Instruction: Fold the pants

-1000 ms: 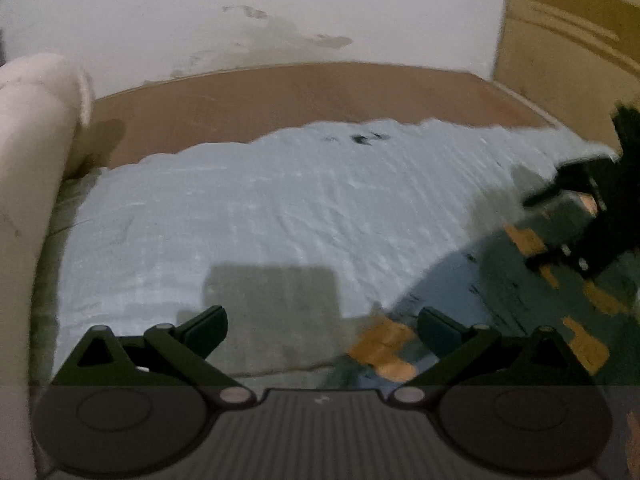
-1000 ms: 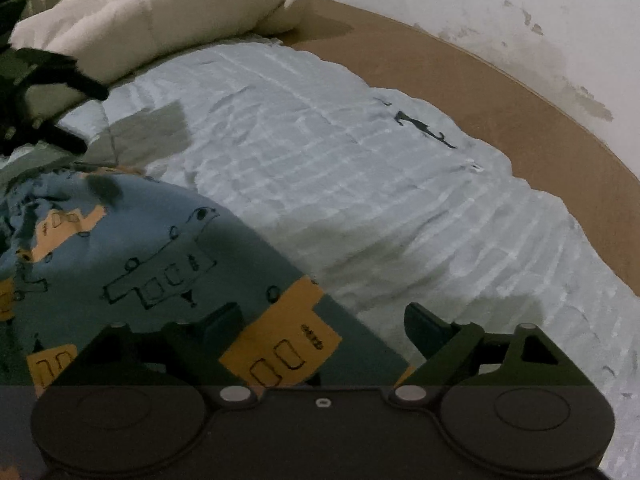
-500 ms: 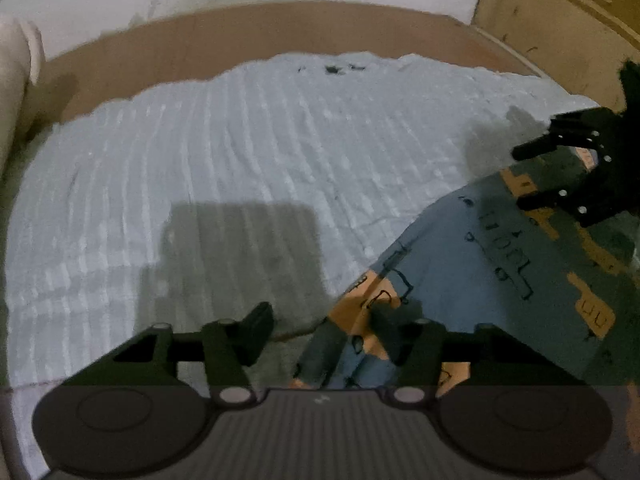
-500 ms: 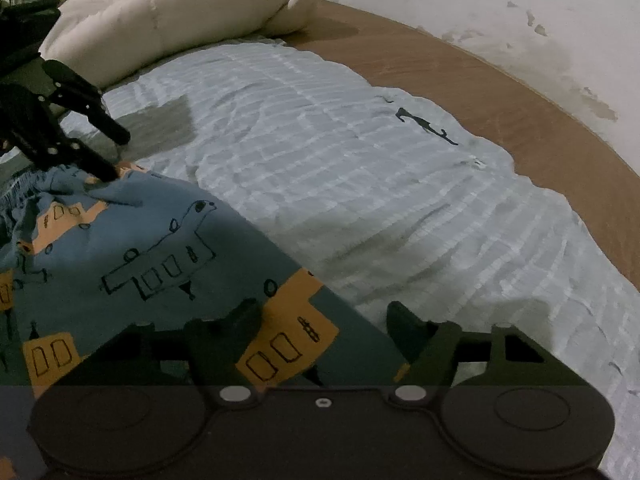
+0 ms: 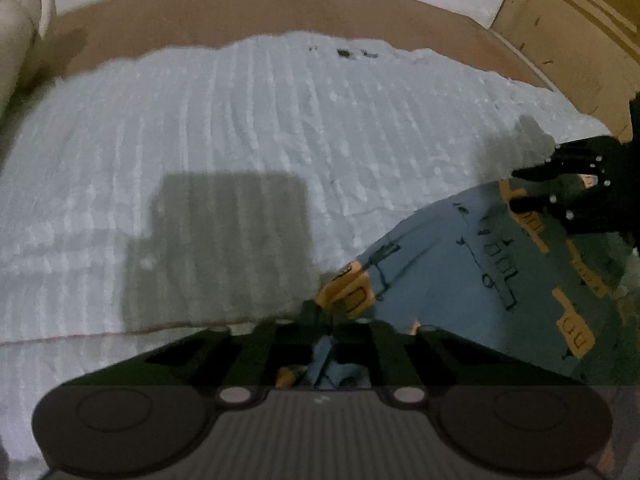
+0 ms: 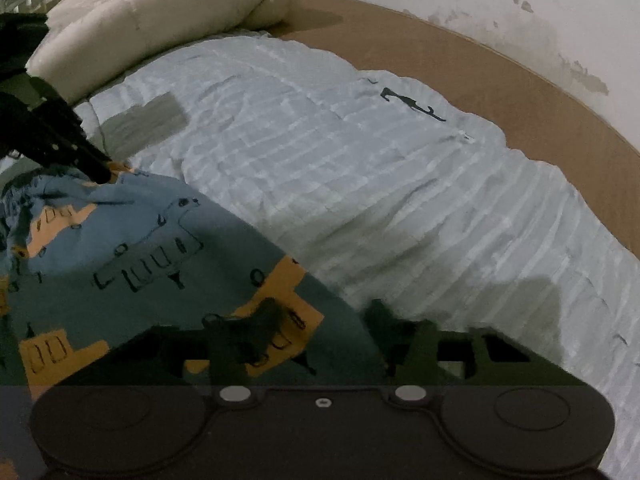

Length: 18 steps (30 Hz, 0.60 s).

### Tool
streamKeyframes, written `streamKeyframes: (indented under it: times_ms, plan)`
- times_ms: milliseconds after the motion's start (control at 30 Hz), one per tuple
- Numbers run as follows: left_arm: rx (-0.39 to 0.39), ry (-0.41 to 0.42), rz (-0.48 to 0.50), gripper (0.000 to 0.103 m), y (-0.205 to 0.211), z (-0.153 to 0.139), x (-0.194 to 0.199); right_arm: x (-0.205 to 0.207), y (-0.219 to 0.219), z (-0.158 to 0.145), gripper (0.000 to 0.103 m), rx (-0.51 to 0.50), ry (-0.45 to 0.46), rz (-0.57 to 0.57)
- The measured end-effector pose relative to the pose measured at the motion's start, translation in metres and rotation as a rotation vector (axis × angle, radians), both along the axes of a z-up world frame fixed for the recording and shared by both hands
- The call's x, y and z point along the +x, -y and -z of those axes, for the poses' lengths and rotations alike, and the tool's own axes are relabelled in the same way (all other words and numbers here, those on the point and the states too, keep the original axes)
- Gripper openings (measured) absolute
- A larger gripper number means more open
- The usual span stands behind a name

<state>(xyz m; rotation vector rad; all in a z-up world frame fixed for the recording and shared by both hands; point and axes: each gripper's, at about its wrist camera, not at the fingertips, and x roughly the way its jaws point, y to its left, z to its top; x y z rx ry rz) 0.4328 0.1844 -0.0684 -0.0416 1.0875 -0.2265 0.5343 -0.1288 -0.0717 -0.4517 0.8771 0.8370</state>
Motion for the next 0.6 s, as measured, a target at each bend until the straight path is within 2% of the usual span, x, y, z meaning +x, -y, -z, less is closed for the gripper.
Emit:
streamKeyframes:
  times_ms: [33,100,333,467,600]
  plan:
    - [0.023,0.015,-0.002,0.004,0.004,-0.003,-0.002,-0.002,-0.001,-0.002,0.007,-0.004,0.002,0.002]
    - [0.06,0.041,-0.012,0.003,0.01,-0.007,-0.006,-0.005,-0.005,-0.005,0.003,-0.016,0.009,-0.003]
    - [0.126,0.148,-0.089,0.003,0.01,-0.027,-0.012,-0.01,-0.008,-0.025,0.001,0.02,0.11,0.018]
    - [0.116,0.167,-0.119,0.003,0.009,-0.022,-0.017,-0.015,-0.011,-0.025,0.001,0.014,0.145,0.017]
    - [0.104,0.263,-0.114,0.003,0.011,-0.035,-0.036,-0.037,0.003,-0.041,0.0,0.06,0.211,0.038]
